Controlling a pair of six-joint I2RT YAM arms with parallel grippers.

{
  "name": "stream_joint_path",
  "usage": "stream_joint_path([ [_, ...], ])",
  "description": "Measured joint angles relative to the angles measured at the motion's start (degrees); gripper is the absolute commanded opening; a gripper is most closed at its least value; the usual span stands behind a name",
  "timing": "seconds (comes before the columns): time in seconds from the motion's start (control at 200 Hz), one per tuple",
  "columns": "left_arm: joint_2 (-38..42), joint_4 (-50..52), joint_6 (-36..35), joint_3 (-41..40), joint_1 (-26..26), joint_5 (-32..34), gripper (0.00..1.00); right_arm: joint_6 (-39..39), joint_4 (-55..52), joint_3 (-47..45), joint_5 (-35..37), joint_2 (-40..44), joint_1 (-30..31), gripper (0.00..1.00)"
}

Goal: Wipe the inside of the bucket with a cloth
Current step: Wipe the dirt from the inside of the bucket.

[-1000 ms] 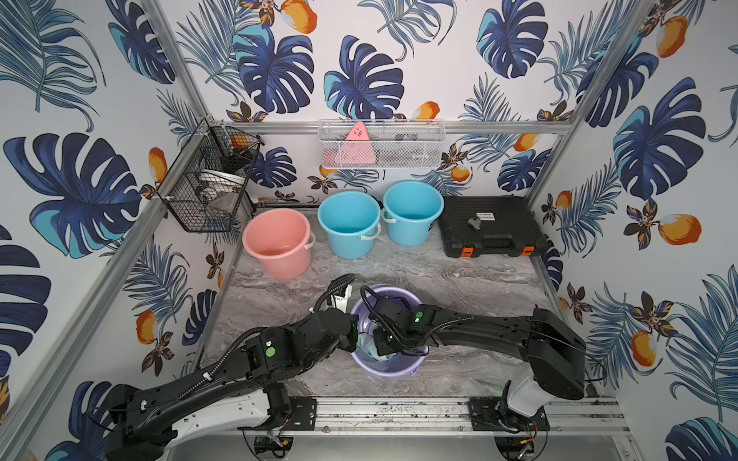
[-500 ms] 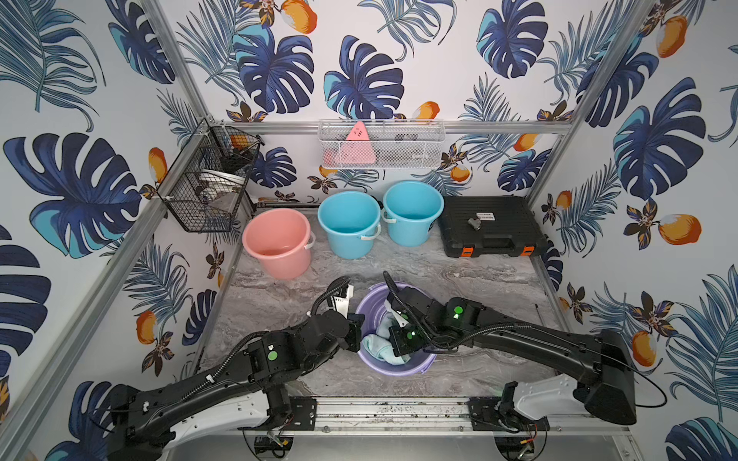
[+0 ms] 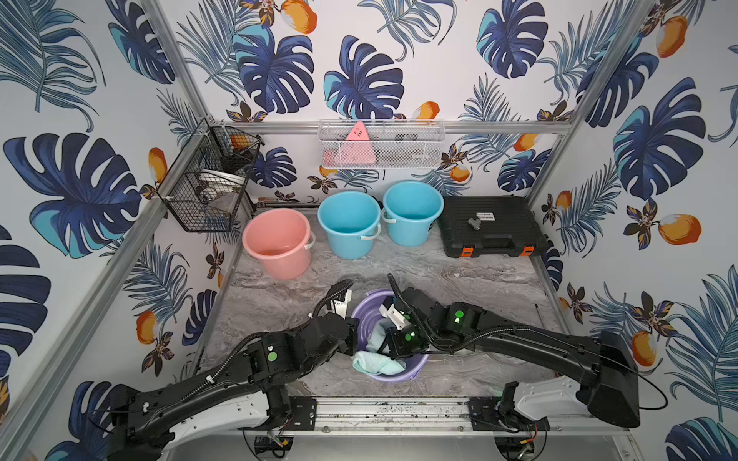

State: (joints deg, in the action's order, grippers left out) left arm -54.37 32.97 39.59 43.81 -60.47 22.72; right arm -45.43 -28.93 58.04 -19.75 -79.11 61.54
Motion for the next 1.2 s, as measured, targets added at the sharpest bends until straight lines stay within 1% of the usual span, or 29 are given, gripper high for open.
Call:
stream_joint_path([
  [0.18, -0.28, -0.37, 0.09, 0.0, 0.09, 1.46, 0.0, -0.7, 5.22, -2.16, 2.99, -4.37, -1.51, 0.0],
  [0.285, -0.46, -1.36, 0.09, 0.0, 0.09, 1.51, 0.0, -1.46, 7.04, -2.36, 6.86, -7.28, -1.68, 0.0],
  [0.485, -0.59, -1.73, 0.07, 0.0, 0.09, 2.56, 0.0, -1.79, 8.87, -0.98, 13.35, -12.22, -1.64, 0.0],
  [0.575, -0.55, -2.38, 0.09, 0.0, 0.09, 2.47, 0.0, -3.17, 9.44, -0.46, 17.07, -13.97, -1.62, 0.0],
  [0.655, -0.42, -2.91, 0.15, 0.0, 0.09, 2.01, 0.0, -4.5, 9.44, -0.07, 20.11, -15.06, -1.64, 0.0],
  [0.746, -0.15, -3.15, 0.52, 0.07, 0.09, 1.6, 0.0, -5.01, 8.04, 0.79, 21.7, -15.23, -1.62, 0.0],
  [0.826, 0.0, -2.95, 0.76, 0.55, 0.09, 1.66, 0.0, -5.05, 5.18, 1.95, 22.73, -13.7, -1.11, 0.0],
  [0.956, 0.04, -2.86, 0.79, 1.49, 0.09, 1.31, 0.0, -3.96, -0.79, 2.86, 23.85, -7.48, 0.92, 0.0],
  [1.096, -0.48, -2.8, 0.76, 1.95, 0.28, -0.35, 0.0, 0.2, -3.78, 2.23, 21.66, 0.7, 2.97, 0.0],
  [1.196, -0.66, -3.63, 0.76, 1.97, 0.52, -1.73, 0.0, 3.43, -2.73, 0.42, 19.65, 6.08, 3.41, 0.0],
])
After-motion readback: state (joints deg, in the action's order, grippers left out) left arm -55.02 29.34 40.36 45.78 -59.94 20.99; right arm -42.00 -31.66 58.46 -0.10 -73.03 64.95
